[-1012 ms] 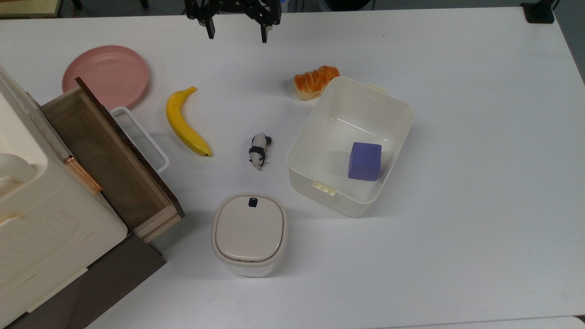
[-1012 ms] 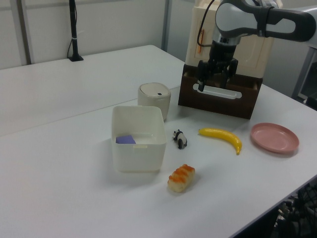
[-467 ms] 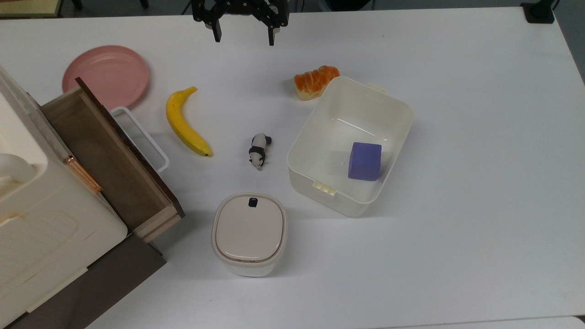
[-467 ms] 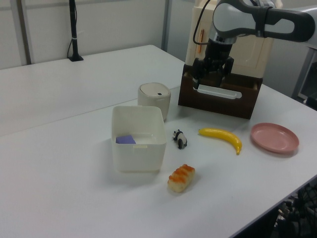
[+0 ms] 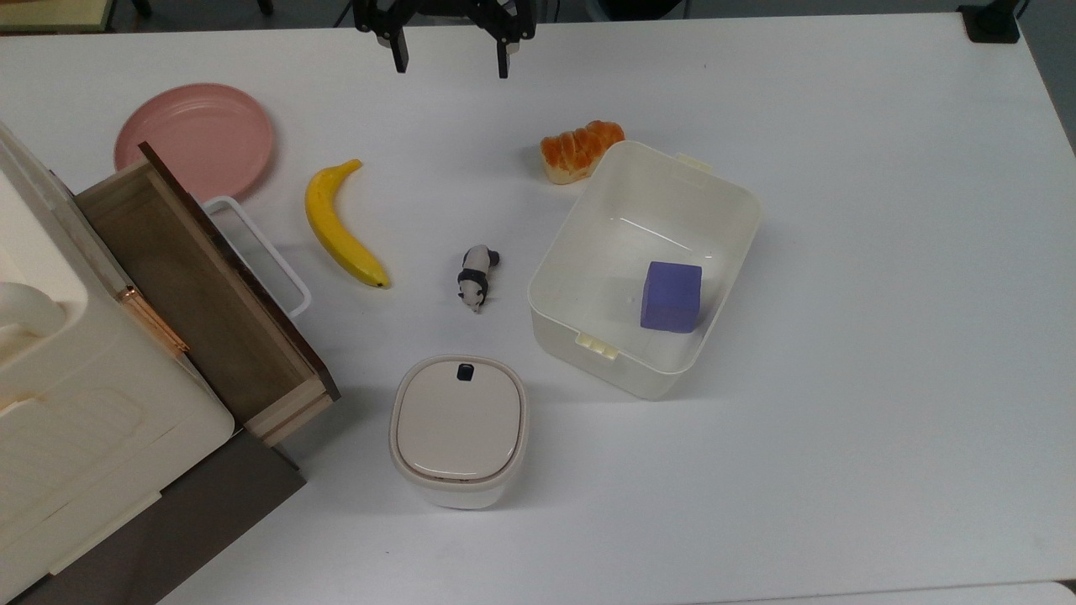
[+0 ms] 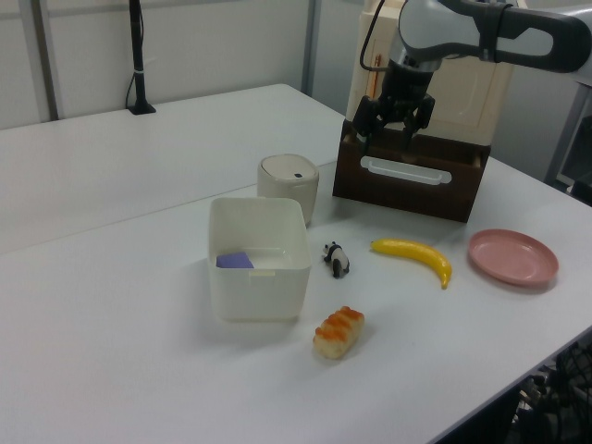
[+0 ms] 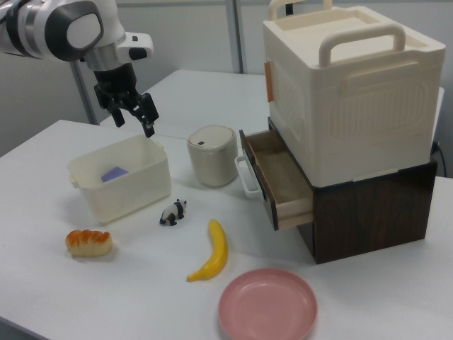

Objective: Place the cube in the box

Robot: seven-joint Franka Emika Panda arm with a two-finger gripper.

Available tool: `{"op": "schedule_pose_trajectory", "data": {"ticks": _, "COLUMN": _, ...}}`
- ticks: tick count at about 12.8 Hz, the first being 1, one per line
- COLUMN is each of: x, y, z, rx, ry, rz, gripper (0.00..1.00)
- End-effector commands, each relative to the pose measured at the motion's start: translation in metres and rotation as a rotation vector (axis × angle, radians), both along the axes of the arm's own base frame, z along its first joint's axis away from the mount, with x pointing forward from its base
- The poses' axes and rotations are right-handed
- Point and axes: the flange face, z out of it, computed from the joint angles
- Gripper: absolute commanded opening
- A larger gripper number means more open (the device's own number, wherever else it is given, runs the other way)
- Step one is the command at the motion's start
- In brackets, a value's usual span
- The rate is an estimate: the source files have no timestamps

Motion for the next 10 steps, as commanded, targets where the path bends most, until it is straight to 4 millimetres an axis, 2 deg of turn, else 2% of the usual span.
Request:
{"op": "schedule_pose_trajectory", "data": {"ticks": 1, "x": -0.002, "y": 0.007, "z": 0.001, "rx": 0.023, "ry": 0.024, "rz": -0.005, "gripper": 1.00}}
{"op": "schedule_pose_trajectory", "data": {"ticks": 2, "x": -0.004, "y": 0.017, "z": -0.001, "rx": 0.021, "ry": 0.037, "rz": 0.013, "gripper": 1.00}}
{"op": "schedule_pose_trajectory", "data": {"ticks": 3, "x": -0.007, "y": 0.020, "z": -0.002, "rx": 0.020, "ry": 0.056, "rz": 0.019, "gripper": 1.00}}
{"op": "schedule_pose_trajectory", "data": {"ticks": 10, "x": -0.009, "y": 0.021, "z": -0.003, "rx": 0.019, "ry": 0.070, "rz": 0.024, "gripper": 1.00}}
